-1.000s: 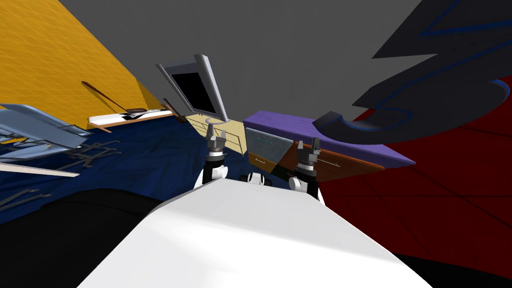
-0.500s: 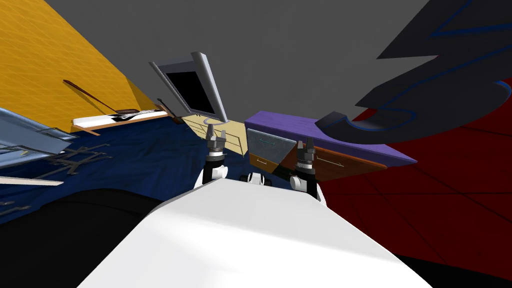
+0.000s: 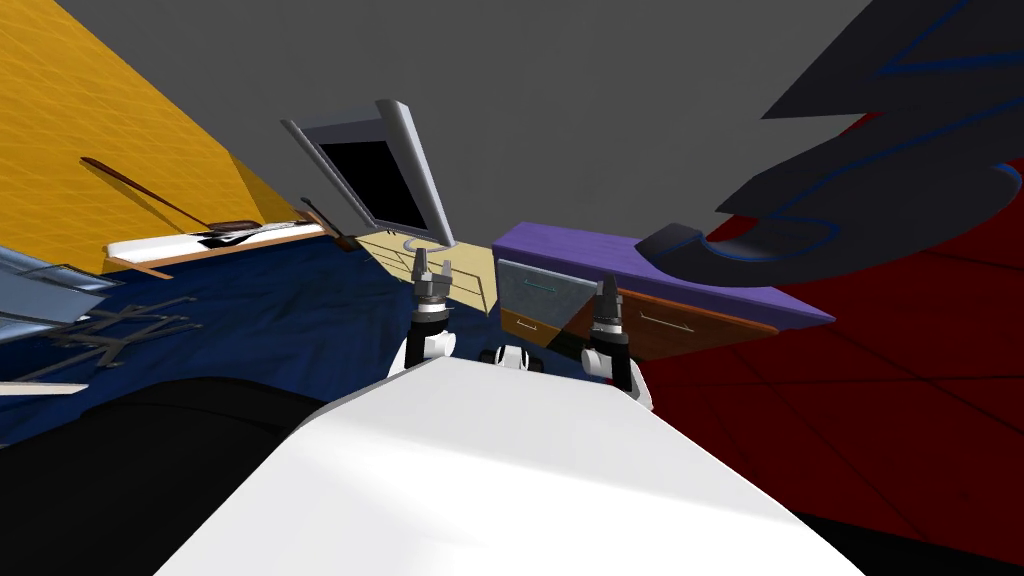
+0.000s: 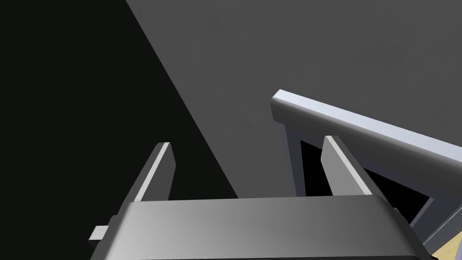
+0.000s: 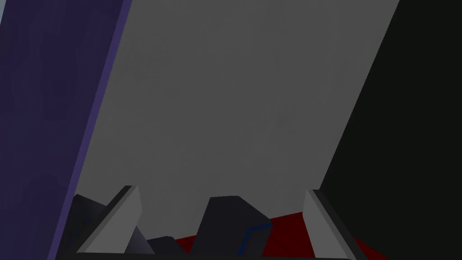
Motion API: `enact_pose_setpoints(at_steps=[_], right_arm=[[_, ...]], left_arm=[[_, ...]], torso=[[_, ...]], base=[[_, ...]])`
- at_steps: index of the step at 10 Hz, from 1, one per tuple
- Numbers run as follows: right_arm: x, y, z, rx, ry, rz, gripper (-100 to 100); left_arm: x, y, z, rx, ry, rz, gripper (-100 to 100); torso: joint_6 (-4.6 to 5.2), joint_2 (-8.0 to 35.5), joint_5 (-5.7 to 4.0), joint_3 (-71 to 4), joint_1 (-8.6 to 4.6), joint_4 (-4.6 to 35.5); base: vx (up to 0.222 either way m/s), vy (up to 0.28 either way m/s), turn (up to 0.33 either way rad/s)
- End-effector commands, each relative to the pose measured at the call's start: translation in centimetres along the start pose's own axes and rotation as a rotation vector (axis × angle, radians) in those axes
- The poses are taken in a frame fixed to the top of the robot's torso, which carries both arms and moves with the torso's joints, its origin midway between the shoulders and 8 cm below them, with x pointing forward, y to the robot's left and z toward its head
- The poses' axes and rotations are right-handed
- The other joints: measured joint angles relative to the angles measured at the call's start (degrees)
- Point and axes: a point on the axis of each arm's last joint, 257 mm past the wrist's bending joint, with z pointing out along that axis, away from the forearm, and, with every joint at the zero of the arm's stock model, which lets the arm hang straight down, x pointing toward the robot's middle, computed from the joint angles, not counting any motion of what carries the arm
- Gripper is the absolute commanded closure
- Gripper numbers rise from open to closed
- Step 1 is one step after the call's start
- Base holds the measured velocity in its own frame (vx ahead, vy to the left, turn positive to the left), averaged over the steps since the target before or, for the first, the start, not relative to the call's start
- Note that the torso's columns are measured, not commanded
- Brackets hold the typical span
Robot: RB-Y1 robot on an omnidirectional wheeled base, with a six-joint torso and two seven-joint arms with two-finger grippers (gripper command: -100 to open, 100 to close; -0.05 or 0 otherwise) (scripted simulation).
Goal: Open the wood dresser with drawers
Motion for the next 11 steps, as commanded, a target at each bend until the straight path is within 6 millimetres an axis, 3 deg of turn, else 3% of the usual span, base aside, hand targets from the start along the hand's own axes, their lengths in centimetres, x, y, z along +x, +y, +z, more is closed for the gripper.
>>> enact_pose_setpoints(at_steps=[1,9,11], right_arm=[[0.2,-0.3,0.1,0.002,0.006,-0.068,-100],[0.8,-3.4,0.8,0.022,0.041,-0.392,-100],[0.8,-3.4,0.8,0.021,0.042,-0.436,-100]], left_arm=[[0.0,0.0,0.0,0.000,0.000,0.000,0],[0.0,0.0,0.0,0.000,0.000,0.000,0],[0.0,0.0,0.0,0.000,0.000,0.000,0]], torso=[[-0.01,0.0,0.01,0.0,-0.02,0.0],[-0.01,0.0,0.02,0.0,0.02,0.0],[-0.02,0.0,0.02,0.0,0.01,0.0]], base=[[0.004,0.040,0.005],[0.019,0.088,-0.066],[0.013,0.068,-0.011]])
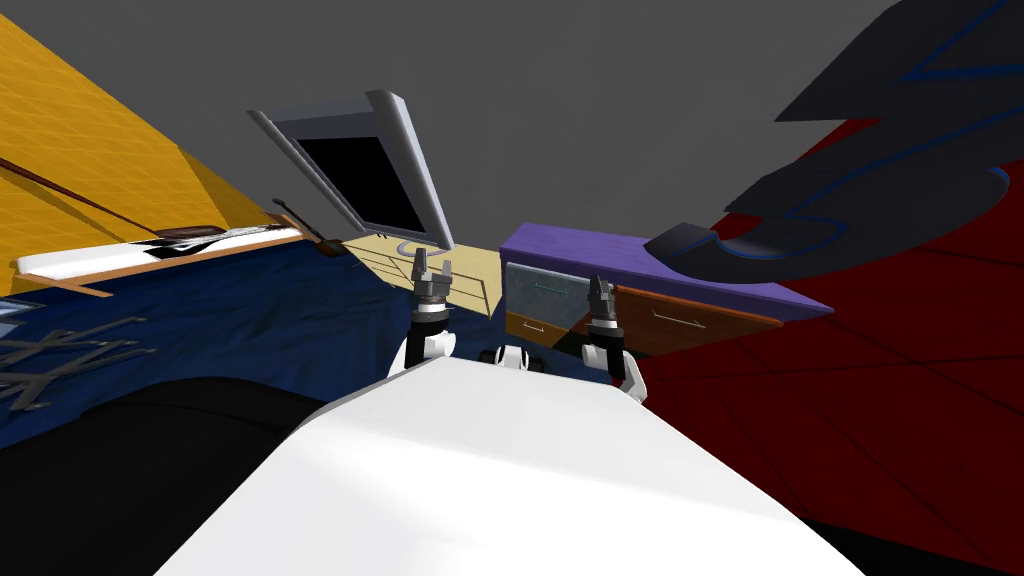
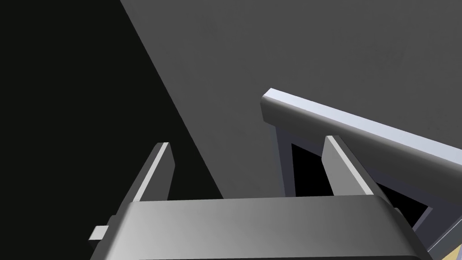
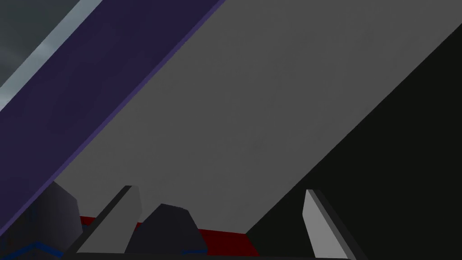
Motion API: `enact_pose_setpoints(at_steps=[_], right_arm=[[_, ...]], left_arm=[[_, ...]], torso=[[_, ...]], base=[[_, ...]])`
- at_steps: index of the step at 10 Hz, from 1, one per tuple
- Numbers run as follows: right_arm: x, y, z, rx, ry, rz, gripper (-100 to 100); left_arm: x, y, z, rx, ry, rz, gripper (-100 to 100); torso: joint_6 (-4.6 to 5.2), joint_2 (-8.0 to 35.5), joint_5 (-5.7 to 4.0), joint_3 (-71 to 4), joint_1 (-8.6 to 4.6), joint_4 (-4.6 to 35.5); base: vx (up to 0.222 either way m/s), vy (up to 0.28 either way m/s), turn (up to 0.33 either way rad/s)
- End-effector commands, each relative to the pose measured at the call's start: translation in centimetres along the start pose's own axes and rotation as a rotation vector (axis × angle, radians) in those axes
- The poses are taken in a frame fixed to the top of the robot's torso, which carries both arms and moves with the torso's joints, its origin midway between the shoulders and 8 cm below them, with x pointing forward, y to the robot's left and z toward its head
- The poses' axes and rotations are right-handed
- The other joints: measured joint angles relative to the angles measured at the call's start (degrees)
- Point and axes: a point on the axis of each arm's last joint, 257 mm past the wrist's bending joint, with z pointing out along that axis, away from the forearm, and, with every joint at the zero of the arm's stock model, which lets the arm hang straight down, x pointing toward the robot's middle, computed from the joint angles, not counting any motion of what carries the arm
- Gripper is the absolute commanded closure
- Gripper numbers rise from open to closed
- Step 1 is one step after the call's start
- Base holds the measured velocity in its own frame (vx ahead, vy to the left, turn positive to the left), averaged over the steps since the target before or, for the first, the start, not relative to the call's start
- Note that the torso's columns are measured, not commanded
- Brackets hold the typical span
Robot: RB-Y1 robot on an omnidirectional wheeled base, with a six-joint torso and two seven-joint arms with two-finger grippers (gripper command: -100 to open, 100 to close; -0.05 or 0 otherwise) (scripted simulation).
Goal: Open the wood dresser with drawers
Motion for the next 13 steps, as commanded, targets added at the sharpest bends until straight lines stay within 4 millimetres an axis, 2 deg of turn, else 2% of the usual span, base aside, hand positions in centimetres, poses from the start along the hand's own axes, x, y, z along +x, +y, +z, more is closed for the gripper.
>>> enact_pose_setpoints(at_steps=[1,3,6,8,9,11,12,13], right_arm=[[0.5,-0.8,0.2,0.007,0.010,-0.101,-100],[0.5,-0.8,0.2,0.007,0.011,-0.136,-100],[1.4,-2.4,0.5,0.022,0.032,-0.280,-100],[1.4,-2.4,0.5,0.022,0.033,-0.327,-100],[1.8,-3.2,0.6,0.029,0.045,-0.386,-100],[1.8,-3.2,0.6,0.028,0.046,-0.423,-100],[2.2,-4.0,0.6,0.036,0.060,-0.486,-100],[2.2,-4.0,0.6,0.035,0.060,-0.511,-100]], left_arm=[[0.0,0.0,0.0,0.000,0.000,0.000,0],[0.0,0.0,0.0,0.000,0.000,0.000,0],[0.0,0.0,0.0,0.000,0.000,0.000,0],[0.0,0.0,0.0,0.000,0.000,0.000,0],[0.0,0.0,0.0,0.000,0.000,0.000,0],[0.0,0.0,0.0,0.000,0.000,0.000,0],[0.0,0.0,0.0,0.000,0.000,0.000,0],[0.0,0.0,0.0,0.000,0.000,0.000,0]], torso=[[0.01,0.0,-0.06,0.0,-0.20,0.0],[0.01,0.0,0.00,0.0,0.03,0.0],[0.01,-0.1,0.01,-0.1,0.05,0.0],[0.01,0.0,0.00,0.0,0.02,0.0],[0.01,0.0,-0.04,0.0,-0.13,0.0],[0.01,0.0,-0.01,0.0,-0.01,0.0],[0.01,0.0,-0.02,0.0,-0.06,0.0],[0.02,0.0,0.00,0.0,0.07,0.0]], base=[[0.010,0.061,-0.088],[0.007,0.063,-0.027],[0.025,0.086,-0.070],[0.009,0.077,-0.022],[0.006,0.065,-0.078],[0.001,0.060,-0.023],[0.004,0.084,-0.066],[0.011,0.084,-0.053]])
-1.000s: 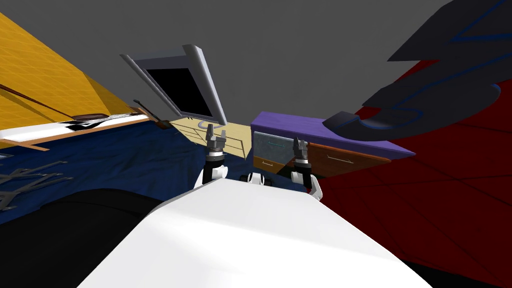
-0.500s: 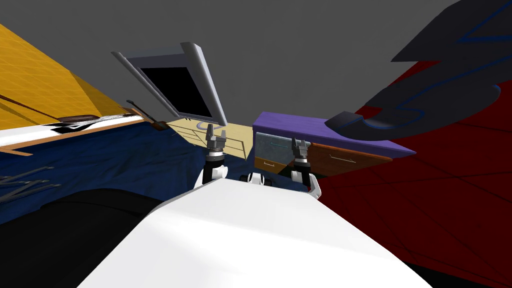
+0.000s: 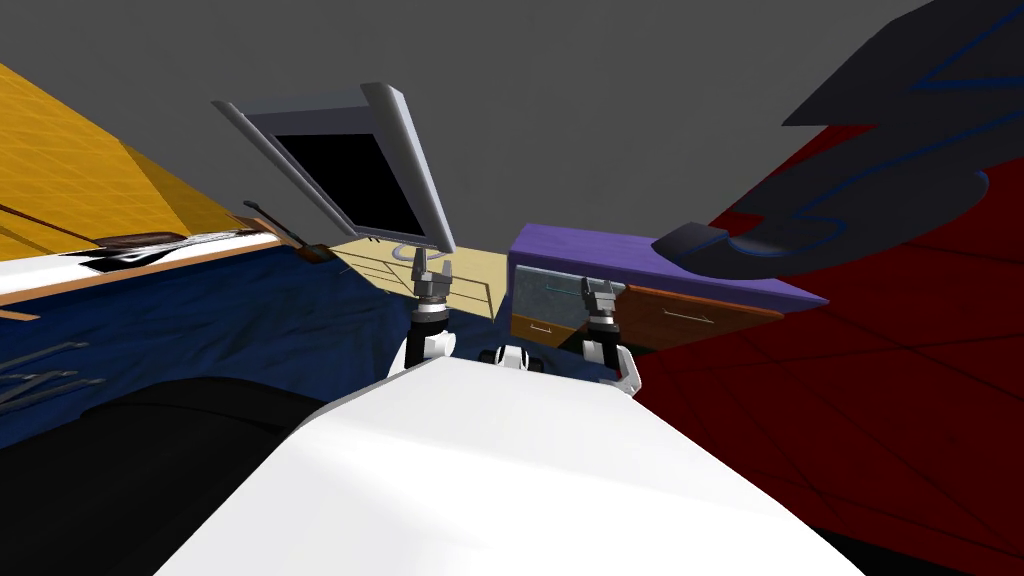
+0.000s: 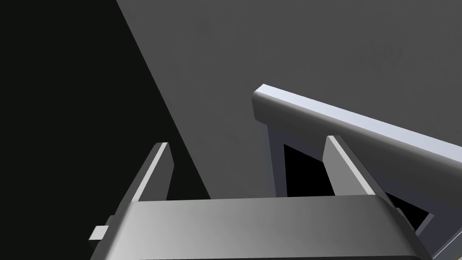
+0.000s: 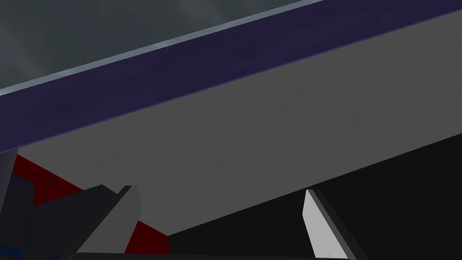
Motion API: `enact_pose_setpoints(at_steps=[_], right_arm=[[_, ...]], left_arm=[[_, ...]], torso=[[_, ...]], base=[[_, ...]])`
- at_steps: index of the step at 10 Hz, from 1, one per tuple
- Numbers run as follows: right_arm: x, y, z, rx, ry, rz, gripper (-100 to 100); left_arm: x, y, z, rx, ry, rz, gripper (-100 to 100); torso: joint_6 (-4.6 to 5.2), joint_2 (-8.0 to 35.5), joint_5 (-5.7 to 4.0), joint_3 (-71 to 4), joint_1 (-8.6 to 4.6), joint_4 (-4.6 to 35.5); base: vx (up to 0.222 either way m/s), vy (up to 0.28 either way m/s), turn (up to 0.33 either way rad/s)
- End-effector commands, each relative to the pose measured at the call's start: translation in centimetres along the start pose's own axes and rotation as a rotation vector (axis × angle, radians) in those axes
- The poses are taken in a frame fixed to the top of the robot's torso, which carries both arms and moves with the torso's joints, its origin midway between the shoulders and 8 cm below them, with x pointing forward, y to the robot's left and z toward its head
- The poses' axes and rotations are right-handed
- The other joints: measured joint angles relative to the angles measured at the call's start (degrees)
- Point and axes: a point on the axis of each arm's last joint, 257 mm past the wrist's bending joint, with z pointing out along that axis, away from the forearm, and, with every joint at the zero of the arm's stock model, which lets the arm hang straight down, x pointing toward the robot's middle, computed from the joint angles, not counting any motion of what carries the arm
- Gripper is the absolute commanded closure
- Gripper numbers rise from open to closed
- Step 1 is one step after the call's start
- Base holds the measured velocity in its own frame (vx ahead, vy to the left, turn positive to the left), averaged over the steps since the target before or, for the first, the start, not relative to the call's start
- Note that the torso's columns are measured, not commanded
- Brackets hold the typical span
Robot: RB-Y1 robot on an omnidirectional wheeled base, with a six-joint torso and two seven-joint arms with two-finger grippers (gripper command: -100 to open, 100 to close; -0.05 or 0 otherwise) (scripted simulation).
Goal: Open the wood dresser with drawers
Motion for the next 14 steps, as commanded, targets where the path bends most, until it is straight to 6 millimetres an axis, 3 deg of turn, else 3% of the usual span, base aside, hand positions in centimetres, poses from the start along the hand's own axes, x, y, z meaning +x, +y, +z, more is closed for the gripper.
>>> enact_pose_setpoints(at_steps=[1,4,14], right_arm=[[0.4,-0.2,0.0,0.003,0.007,-0.068,-100],[1.9,-1.4,0.1,0.012,0.040,-0.213,-100],[4.2,-3.4,-0.1,0.015,0.100,-0.540,-100]], left_arm=[[0.0,0.0,0.0,0.000,0.000,0.000,0],[0.0,0.0,0.0,0.000,0.000,0.000,0],[0.0,0.0,0.0,0.000,0.000,0.000,0]], torso=[[-0.01,0.0,0.01,0.0,-0.02,0.0],[-0.02,0.0,0.00,0.0,-0.03,0.0],[-0.02,0.0,0.01,0.0,-0.03,0.0]], base=[[0.009,0.040,0.002],[0.010,0.082,-0.059],[0.007,0.062,-0.029]])
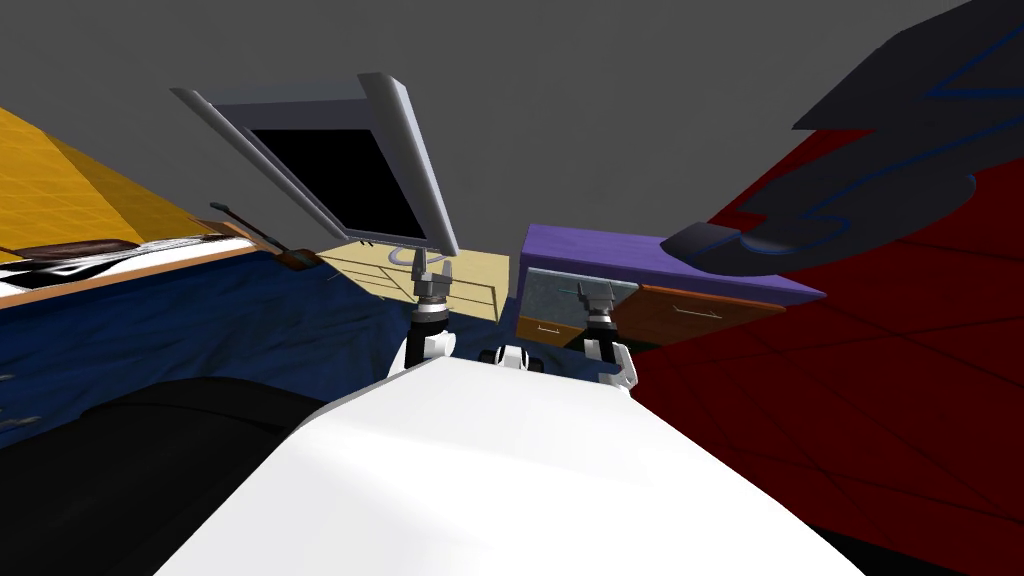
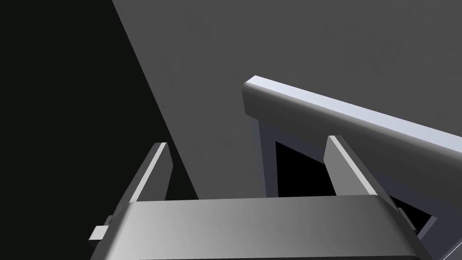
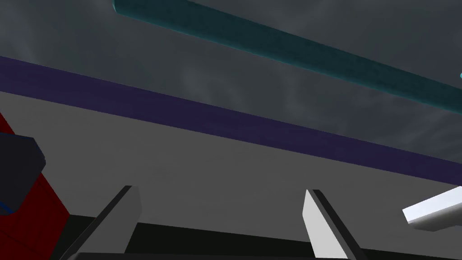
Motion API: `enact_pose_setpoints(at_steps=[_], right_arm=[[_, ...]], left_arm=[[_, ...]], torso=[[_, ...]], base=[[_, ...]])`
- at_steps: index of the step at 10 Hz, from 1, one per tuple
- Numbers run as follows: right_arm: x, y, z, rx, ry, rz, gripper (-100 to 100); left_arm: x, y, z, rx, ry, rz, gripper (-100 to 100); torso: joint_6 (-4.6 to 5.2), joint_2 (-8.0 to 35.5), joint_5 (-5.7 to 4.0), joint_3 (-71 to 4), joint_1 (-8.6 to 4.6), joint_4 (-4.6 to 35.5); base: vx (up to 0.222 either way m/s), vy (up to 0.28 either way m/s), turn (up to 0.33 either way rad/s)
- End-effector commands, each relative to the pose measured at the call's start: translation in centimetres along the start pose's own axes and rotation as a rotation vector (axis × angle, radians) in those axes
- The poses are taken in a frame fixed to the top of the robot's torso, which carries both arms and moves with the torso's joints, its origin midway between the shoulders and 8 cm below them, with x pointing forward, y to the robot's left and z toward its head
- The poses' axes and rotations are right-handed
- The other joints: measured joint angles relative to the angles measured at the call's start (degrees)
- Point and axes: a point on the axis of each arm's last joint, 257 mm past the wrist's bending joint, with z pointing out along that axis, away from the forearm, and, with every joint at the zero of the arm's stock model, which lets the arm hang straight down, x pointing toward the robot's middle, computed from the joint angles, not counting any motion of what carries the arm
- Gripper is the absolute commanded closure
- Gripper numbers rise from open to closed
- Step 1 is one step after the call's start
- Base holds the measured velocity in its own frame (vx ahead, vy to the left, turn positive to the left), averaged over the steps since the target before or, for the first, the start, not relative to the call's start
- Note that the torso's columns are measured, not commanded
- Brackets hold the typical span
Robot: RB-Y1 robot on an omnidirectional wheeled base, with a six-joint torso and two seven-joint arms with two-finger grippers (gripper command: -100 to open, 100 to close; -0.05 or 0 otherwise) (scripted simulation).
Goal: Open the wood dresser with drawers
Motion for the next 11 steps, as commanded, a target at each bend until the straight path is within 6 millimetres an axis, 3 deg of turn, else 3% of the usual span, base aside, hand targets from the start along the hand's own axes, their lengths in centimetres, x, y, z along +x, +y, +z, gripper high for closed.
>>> enact_pose_setpoints(at_steps=[1,11], right_arm=[[1.1,-0.2,-0.1,-0.003,0.023,-0.100,-100],[4.9,-1.3,-0.8,-0.028,0.106,-0.464,-100]], left_arm=[[0.0,0.0,0.0,0.000,0.000,0.000,0],[0.0,0.0,0.0,0.000,0.000,0.000,0]], torso=[[0.01,0.0,-0.05,0.0,-0.18,0.0],[0.01,0.0,-0.02,0.0,-0.05,0.0]], base=[[0.009,0.054,-0.045],[0.005,0.057,-0.025]])
